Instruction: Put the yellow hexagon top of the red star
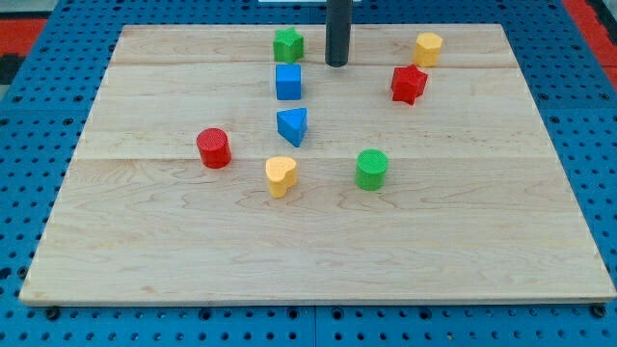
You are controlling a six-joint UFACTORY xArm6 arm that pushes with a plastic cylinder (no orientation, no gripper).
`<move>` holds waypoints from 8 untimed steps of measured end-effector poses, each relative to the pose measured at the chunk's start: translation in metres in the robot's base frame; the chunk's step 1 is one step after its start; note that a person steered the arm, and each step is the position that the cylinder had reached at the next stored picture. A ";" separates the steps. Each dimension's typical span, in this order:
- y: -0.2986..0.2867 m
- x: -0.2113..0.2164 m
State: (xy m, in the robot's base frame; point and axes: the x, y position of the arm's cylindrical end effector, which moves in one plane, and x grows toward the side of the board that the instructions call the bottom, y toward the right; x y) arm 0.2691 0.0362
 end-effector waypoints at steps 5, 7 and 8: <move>0.033 0.067; 0.010 0.136; -0.040 0.131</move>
State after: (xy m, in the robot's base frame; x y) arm 0.4004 -0.0038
